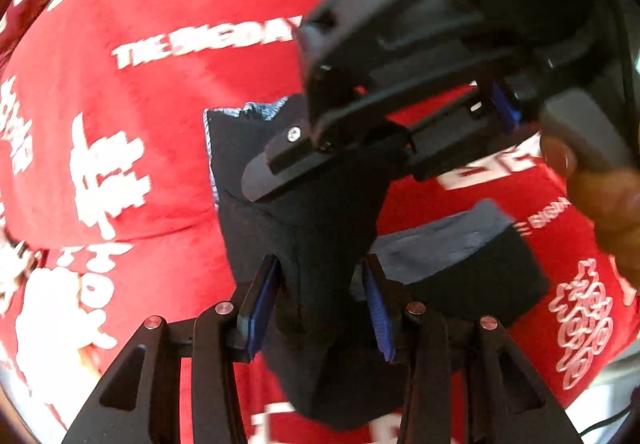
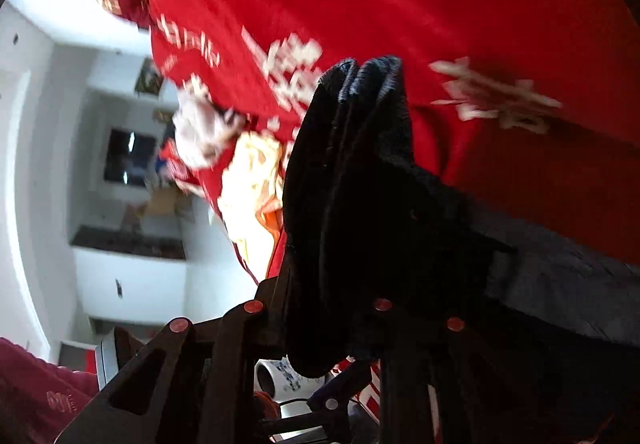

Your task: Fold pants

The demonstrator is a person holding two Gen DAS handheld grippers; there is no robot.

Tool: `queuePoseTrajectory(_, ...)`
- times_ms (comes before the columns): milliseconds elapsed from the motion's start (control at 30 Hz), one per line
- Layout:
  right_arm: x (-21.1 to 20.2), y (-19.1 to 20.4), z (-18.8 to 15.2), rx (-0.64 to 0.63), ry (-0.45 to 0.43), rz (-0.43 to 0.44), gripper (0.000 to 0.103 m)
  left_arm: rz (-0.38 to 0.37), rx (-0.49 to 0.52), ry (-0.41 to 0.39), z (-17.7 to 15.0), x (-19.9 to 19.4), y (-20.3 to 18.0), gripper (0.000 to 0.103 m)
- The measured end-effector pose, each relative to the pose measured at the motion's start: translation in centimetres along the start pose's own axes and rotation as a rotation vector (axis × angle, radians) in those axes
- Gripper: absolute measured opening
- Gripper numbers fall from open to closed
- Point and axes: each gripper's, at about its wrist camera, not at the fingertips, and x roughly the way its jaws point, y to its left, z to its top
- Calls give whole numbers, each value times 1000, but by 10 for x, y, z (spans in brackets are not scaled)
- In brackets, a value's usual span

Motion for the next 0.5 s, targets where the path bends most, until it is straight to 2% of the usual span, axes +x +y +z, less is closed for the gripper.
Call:
queuePoseTrajectory(133,-56,-40,-28,70,-87,11,24,-69,84,18,8,11,-61,43)
queuePoseTrajectory(267,-99,-100,-74,195,-152,7,24,-131,143,73,3,27,-118,43)
queuePoseTrajectory(433,-113,-162,-121,331,-198,6,24,-166,237,129,-20,49,-174,43)
queuePoseTrajectory(500,-112,-184,-137,368,-197,-11,24,-173,264,176,-33,62,-190,43)
